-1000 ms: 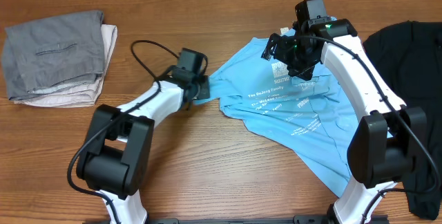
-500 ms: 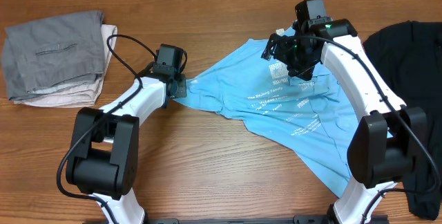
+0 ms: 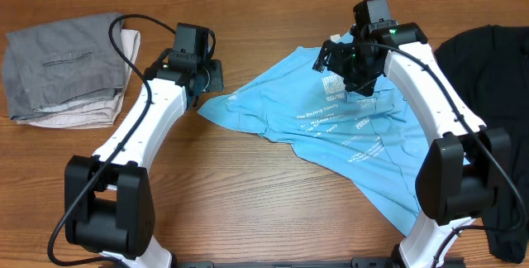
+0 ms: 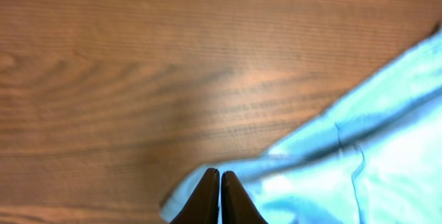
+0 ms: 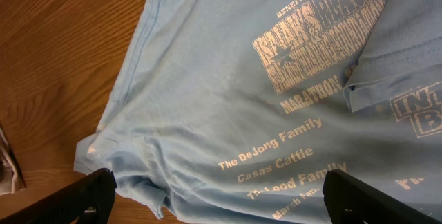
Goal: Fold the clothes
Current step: 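Pull the T-shirt hem leftward with the left gripper to spread it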
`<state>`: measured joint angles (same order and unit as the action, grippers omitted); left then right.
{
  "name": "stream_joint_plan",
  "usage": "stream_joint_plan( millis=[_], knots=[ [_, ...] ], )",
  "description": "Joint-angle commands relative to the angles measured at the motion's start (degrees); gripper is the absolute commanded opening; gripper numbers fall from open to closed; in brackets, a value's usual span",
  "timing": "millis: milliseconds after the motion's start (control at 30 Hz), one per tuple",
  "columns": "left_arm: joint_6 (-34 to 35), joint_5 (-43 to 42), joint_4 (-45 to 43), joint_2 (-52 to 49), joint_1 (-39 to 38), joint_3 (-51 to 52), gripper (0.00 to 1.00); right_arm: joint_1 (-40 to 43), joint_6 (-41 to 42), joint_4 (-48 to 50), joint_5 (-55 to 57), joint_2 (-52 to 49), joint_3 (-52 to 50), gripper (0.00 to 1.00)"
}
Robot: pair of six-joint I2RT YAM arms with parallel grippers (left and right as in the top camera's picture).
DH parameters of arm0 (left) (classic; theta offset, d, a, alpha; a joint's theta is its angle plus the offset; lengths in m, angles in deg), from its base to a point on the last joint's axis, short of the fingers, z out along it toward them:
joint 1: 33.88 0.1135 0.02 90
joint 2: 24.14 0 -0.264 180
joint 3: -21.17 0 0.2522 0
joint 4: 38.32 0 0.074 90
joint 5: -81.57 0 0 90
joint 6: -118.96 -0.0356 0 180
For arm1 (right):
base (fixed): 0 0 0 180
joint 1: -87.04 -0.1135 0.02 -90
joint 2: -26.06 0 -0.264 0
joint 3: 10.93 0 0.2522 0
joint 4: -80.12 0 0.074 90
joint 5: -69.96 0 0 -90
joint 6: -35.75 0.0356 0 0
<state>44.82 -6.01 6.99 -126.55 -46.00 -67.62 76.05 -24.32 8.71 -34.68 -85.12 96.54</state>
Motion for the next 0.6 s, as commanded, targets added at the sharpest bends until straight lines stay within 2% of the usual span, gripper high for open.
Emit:
stream_joint_plan(
  millis=[0, 433, 567],
  knots=[
    [-1.09, -4.70, 2.62, -2.08, -0.02, -0.13, 0.06, -0.20, -0.39, 0.31, 0.00, 0.44, 0.15, 1.00],
    [-3.23, -6.71, 4.90, -13.31, -0.28, -0.09, 0.04, -0.20, -0.37, 0.31, 0.00, 0.44, 0.15, 1.00],
    [-4.11, -3.13, 5.75, -15.74, -0.22, -0.09, 0.04, -0.20, -0.37, 0.31, 0.00, 0.44, 0.15, 1.00]
  ],
)
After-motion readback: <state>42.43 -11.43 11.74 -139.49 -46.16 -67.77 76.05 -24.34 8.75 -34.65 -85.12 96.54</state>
